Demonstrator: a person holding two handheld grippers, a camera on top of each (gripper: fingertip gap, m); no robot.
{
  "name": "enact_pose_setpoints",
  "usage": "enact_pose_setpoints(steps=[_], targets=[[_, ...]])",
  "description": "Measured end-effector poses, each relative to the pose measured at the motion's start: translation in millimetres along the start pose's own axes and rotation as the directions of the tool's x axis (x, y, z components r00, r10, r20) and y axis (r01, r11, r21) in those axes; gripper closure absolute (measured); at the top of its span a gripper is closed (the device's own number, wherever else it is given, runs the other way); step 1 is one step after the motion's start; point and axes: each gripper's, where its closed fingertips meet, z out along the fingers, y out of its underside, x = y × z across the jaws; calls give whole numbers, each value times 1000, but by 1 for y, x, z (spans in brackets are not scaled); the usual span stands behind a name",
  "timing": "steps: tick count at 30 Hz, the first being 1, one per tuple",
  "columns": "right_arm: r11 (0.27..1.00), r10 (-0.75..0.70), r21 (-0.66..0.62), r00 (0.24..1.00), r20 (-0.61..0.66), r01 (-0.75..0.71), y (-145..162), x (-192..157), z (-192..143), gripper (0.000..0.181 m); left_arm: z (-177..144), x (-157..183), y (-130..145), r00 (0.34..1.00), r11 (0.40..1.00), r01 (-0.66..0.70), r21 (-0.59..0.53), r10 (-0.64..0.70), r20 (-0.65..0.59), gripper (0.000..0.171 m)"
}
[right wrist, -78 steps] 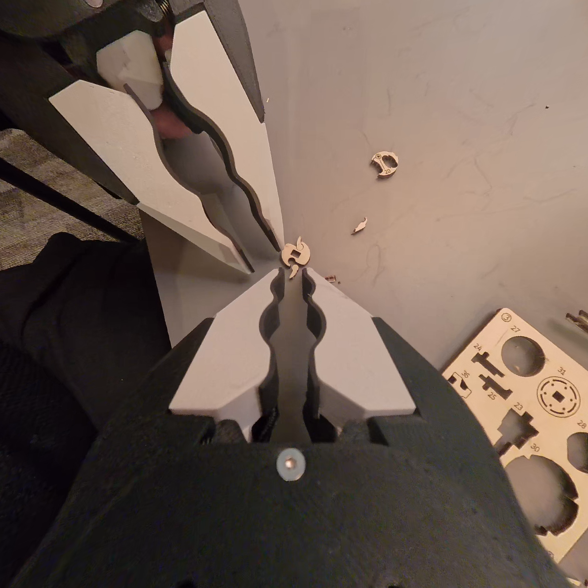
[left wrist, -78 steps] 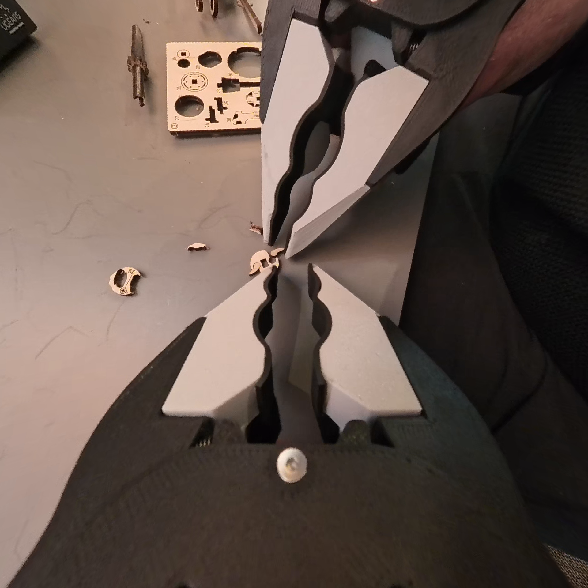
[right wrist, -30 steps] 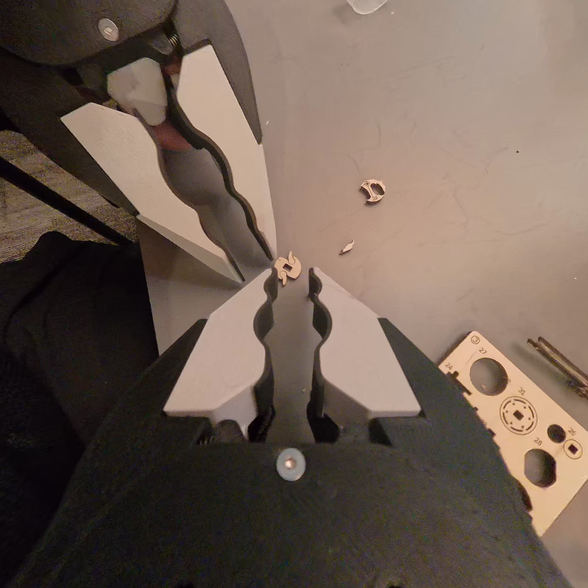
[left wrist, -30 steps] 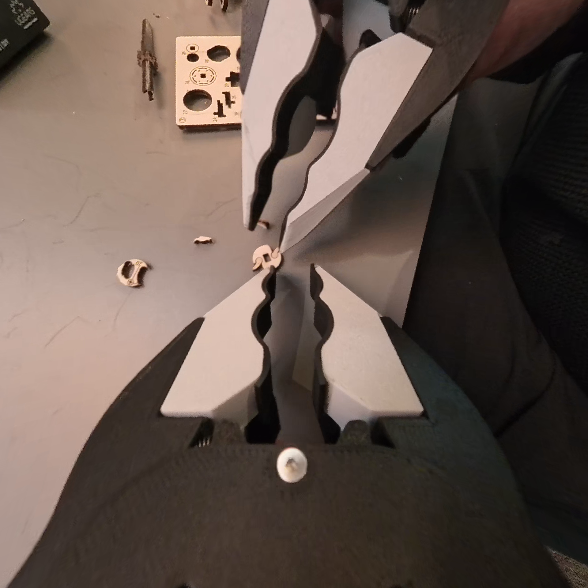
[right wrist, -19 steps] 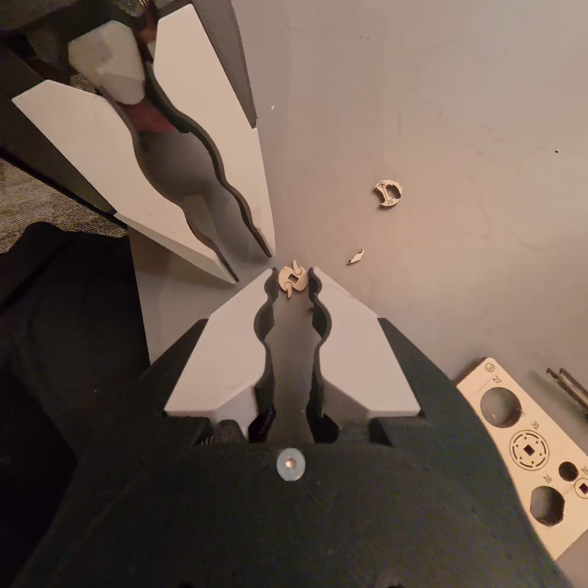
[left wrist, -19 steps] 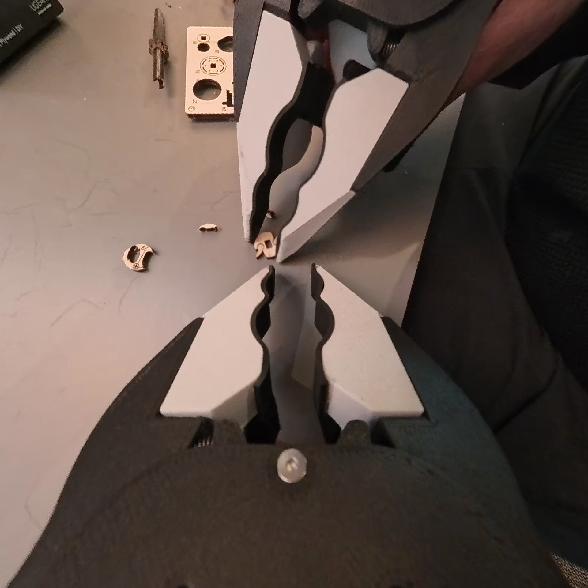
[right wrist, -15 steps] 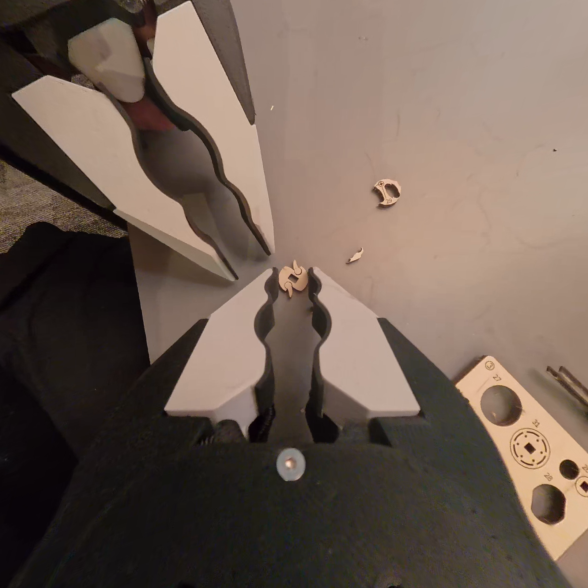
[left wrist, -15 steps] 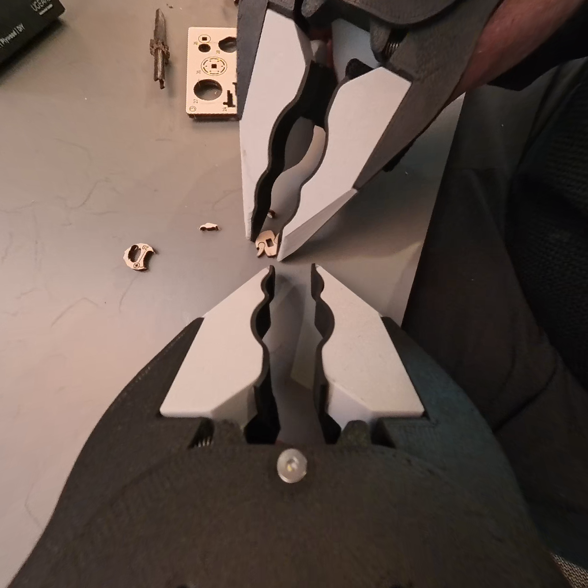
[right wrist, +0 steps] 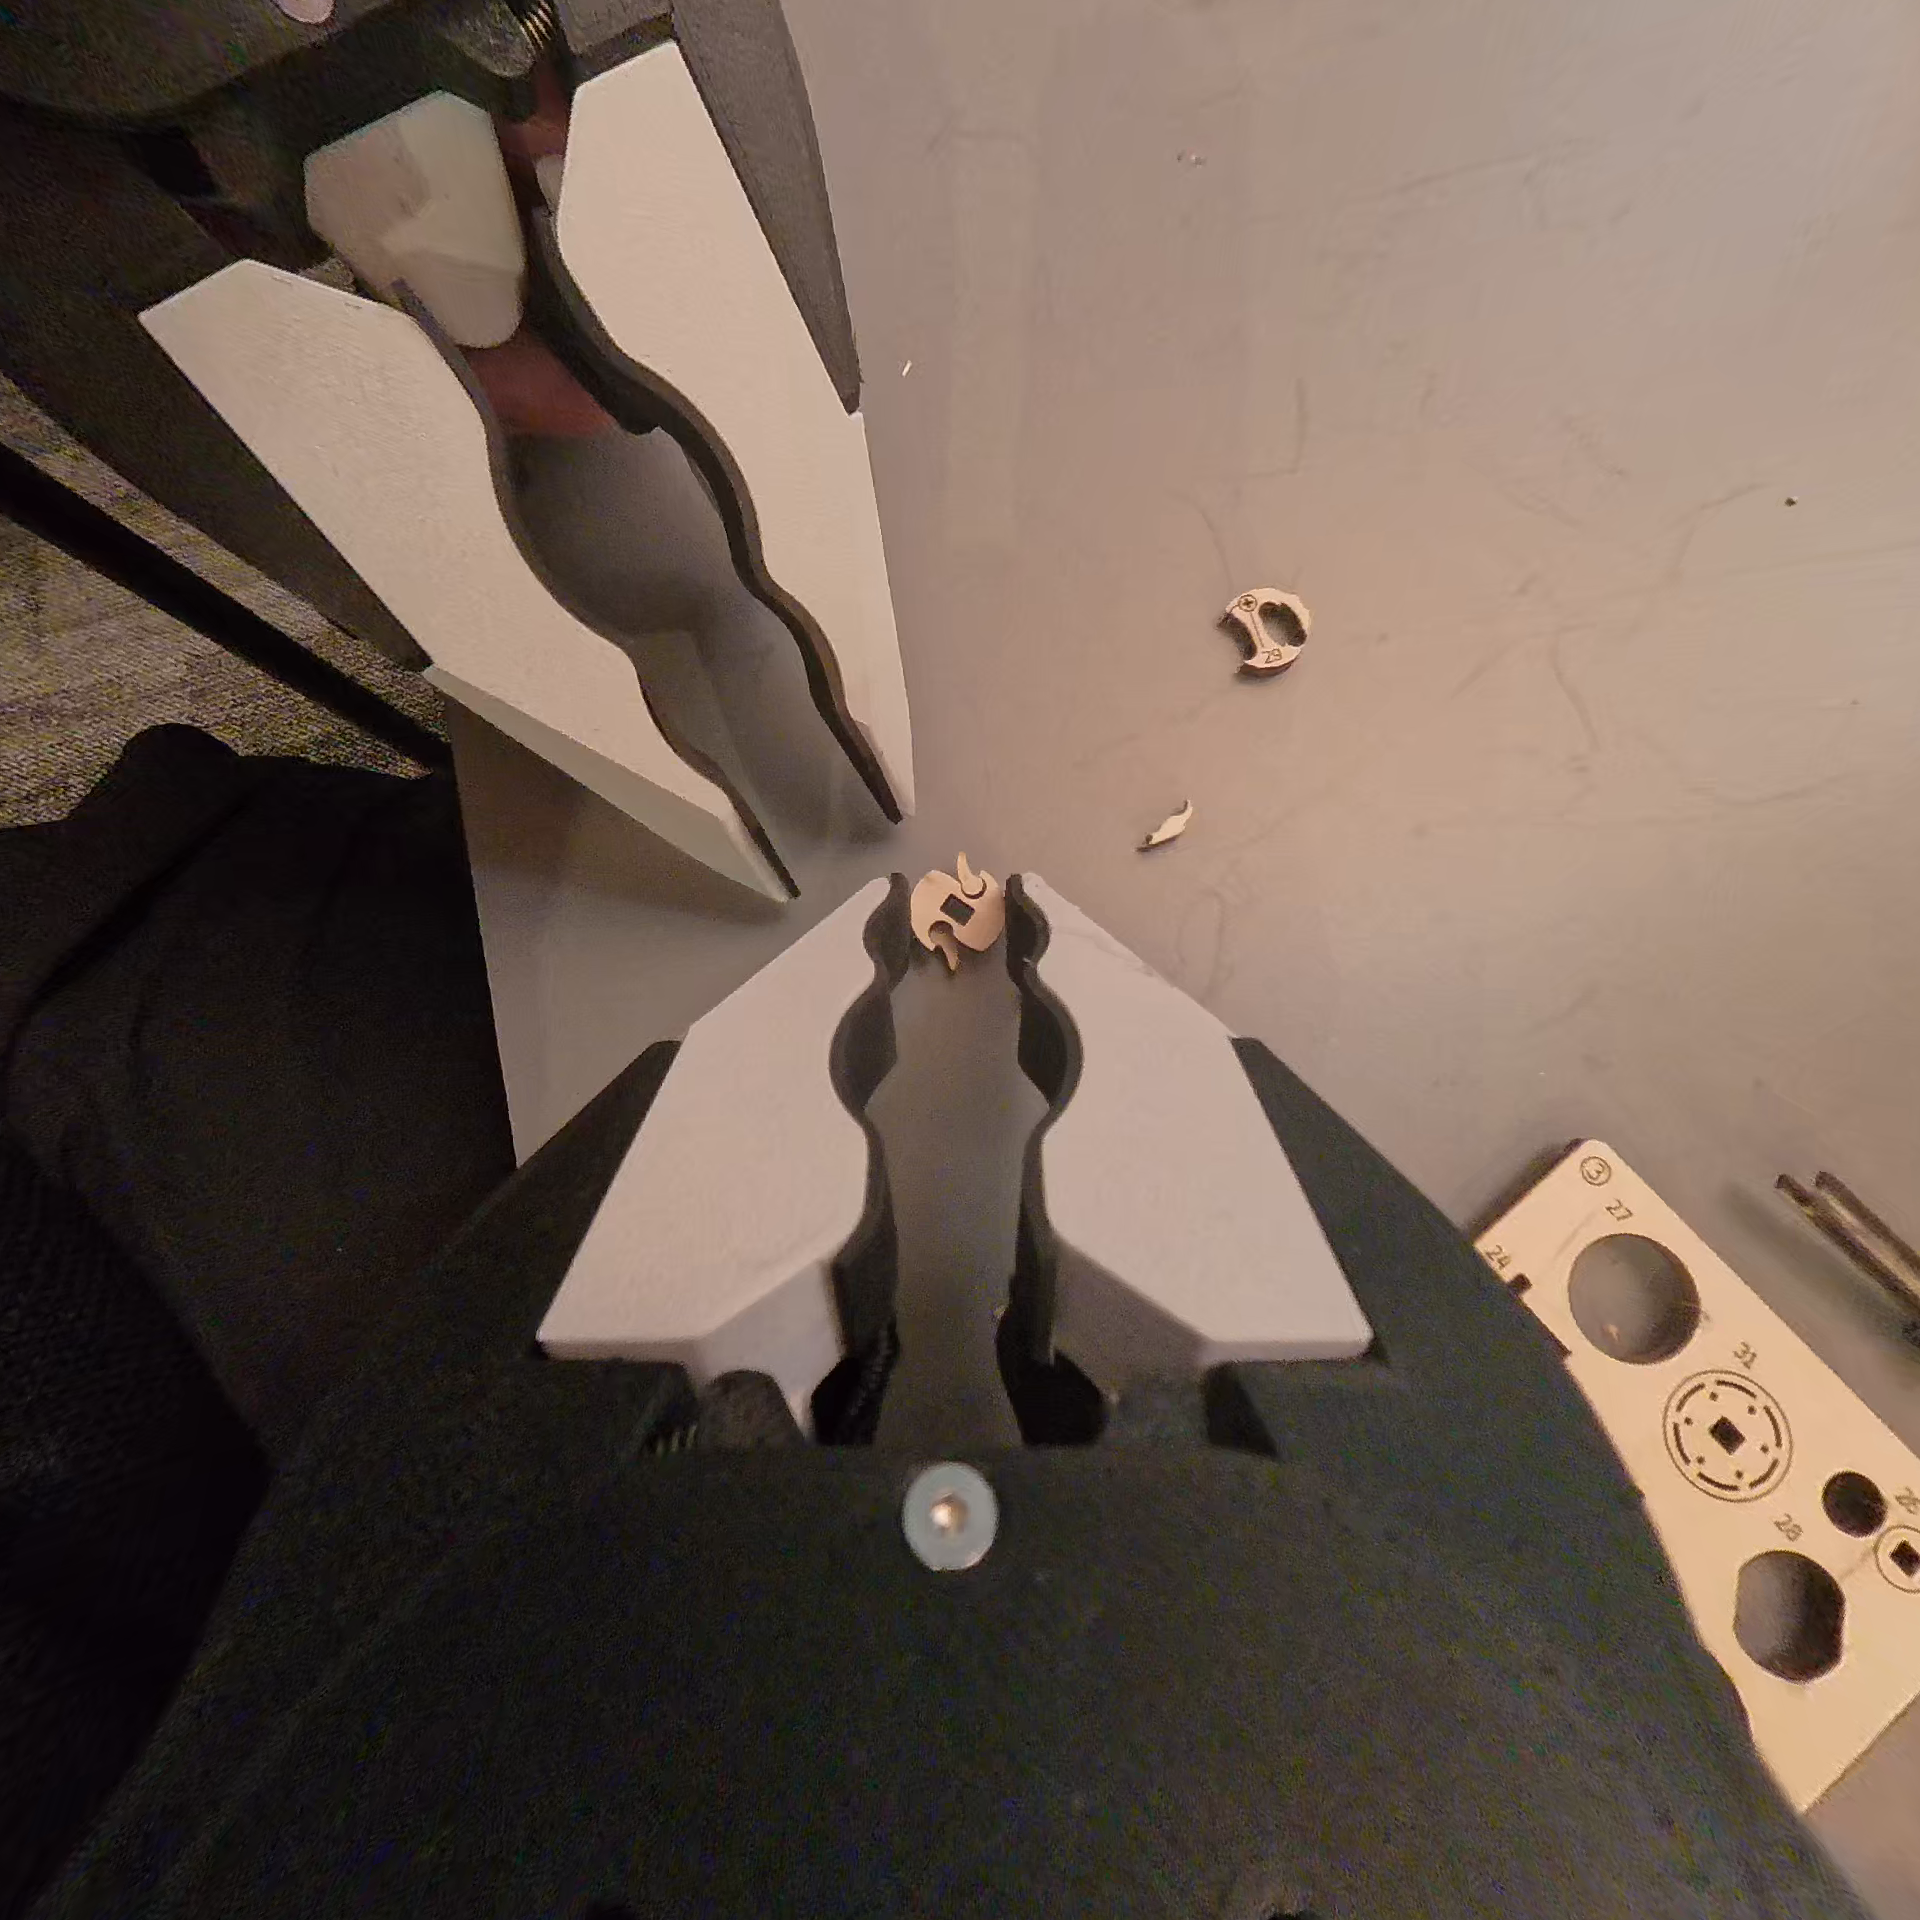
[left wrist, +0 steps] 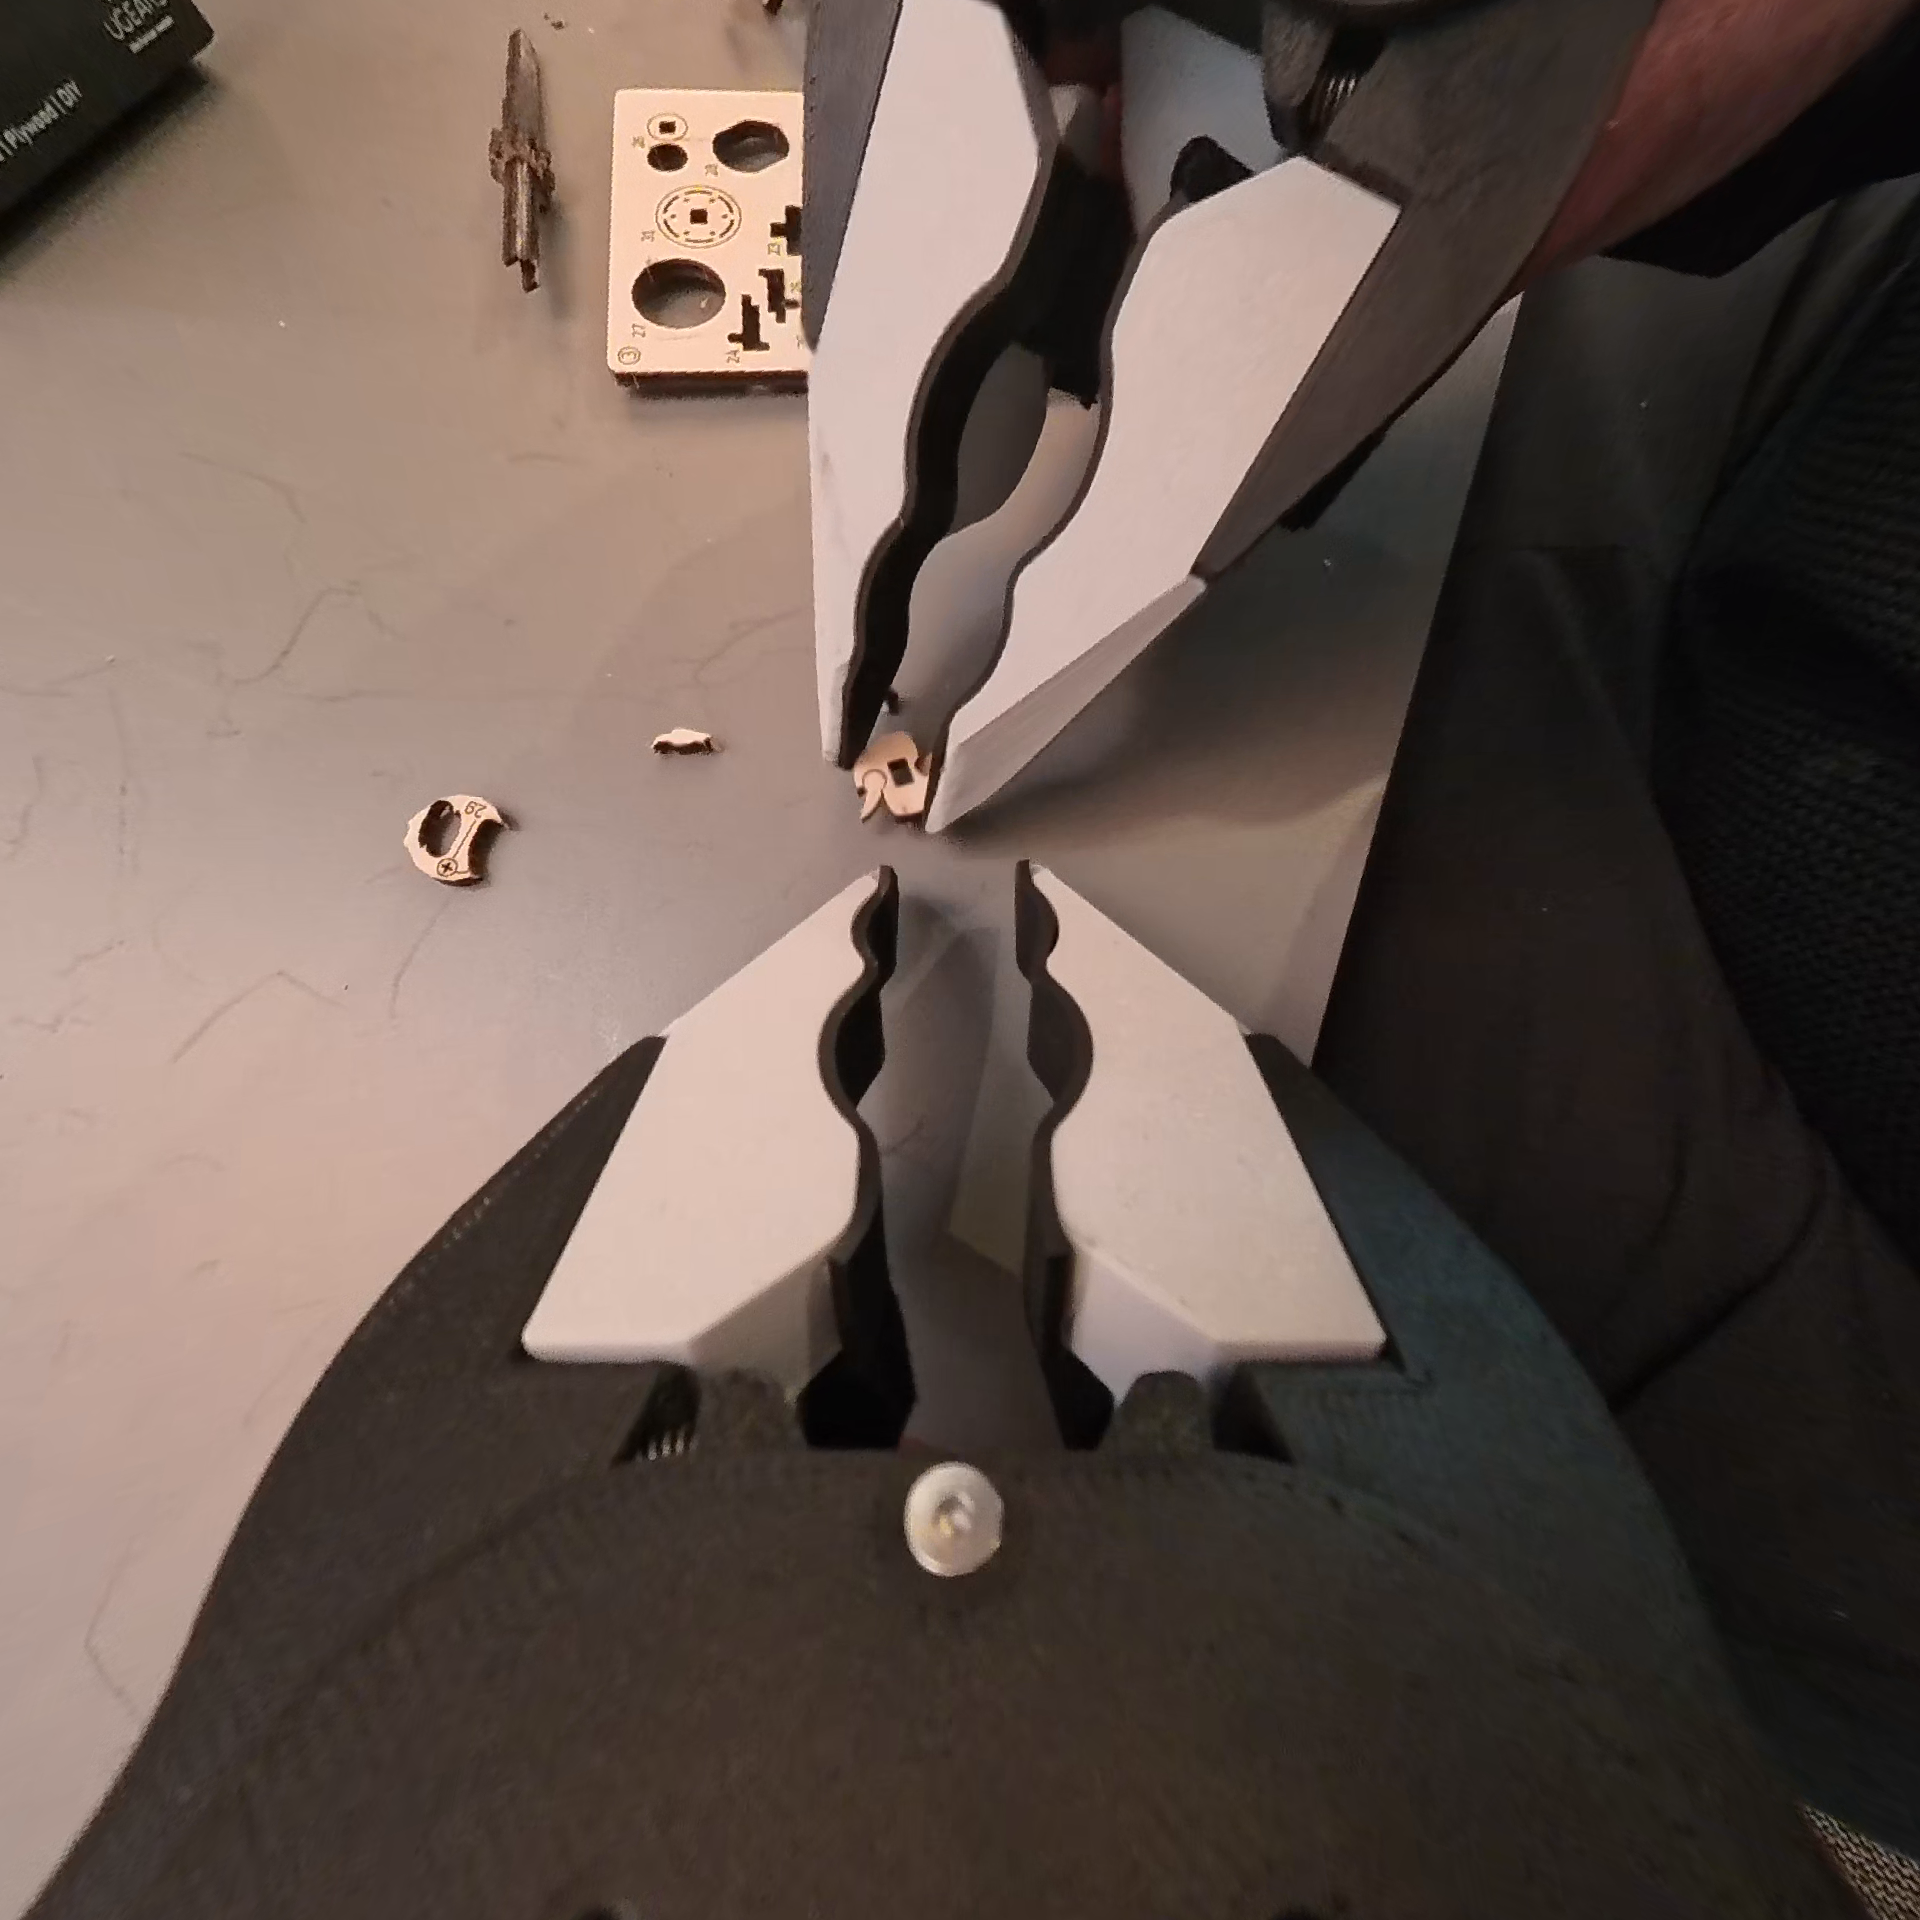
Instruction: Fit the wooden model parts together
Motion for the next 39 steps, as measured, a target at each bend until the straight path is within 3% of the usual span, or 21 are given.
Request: enact_pose_setpoints(steps=[24,28,39], targets=[[1000,-15,9,1000,4,15,4,1,2,166,0,-1,0,1000,1000,9,1,-9,-5,151],[1000,-17,6,1000,8,17,7,1,0,158,0,0,0,1000,1000,9,3,-9,-6,151],[999,-33,21,999,16,33,6,-3,-6,156,3,2,-2,1000,1000,-6,0,6,-17,151]])
